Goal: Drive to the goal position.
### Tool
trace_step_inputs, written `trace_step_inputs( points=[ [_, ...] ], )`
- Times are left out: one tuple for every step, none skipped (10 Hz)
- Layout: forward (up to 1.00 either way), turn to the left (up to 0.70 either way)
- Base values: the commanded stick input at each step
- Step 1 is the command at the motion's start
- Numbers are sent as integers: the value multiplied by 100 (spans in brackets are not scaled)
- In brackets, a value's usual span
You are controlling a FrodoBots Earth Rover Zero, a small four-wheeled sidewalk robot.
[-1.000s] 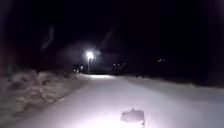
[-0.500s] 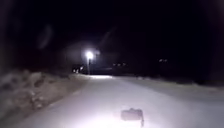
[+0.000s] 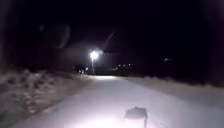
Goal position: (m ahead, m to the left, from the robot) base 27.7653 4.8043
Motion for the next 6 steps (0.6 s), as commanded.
trace_step_inputs(
  points=[
    [70,0],
    [70,0],
    [70,0],
    [70,0],
    [70,0],
    [70,0]
  ],
)
